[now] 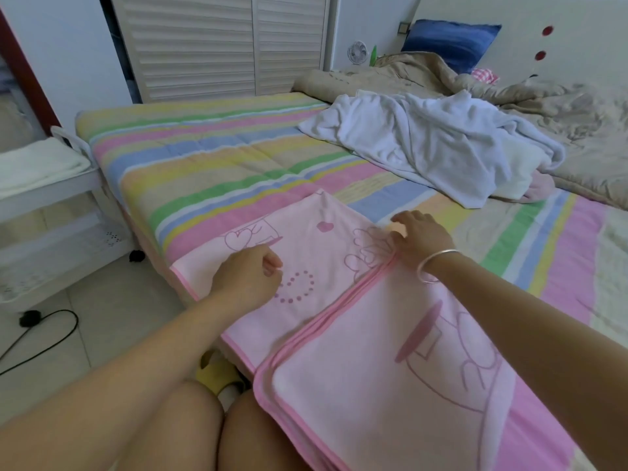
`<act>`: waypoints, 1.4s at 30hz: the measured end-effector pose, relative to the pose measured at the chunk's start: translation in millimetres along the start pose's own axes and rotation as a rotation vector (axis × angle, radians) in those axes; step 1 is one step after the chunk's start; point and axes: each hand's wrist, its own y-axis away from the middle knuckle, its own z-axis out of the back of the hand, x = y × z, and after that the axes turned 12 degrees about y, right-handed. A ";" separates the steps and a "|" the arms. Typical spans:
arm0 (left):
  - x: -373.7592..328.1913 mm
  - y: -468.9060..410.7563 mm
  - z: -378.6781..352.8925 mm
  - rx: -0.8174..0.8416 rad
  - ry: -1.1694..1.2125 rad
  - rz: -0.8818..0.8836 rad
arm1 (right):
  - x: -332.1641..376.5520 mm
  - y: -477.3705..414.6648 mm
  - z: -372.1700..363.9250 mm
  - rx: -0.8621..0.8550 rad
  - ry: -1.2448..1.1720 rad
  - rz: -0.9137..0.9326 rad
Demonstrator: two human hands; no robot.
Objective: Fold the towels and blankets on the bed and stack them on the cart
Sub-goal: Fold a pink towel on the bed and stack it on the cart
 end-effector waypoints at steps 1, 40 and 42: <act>-0.5 -12.4 1.1 -0.010 0.004 -0.008 | 17.6 -7.3 2.3 -0.018 0.021 0.077; -146.5 106.7 -64.4 0.850 0.157 -0.169 | -93.2 162.8 32.8 -0.314 -0.556 -0.217; -134.6 121.8 -78.0 0.914 0.176 -0.106 | -100.4 175.9 19.5 -0.310 -0.557 -0.225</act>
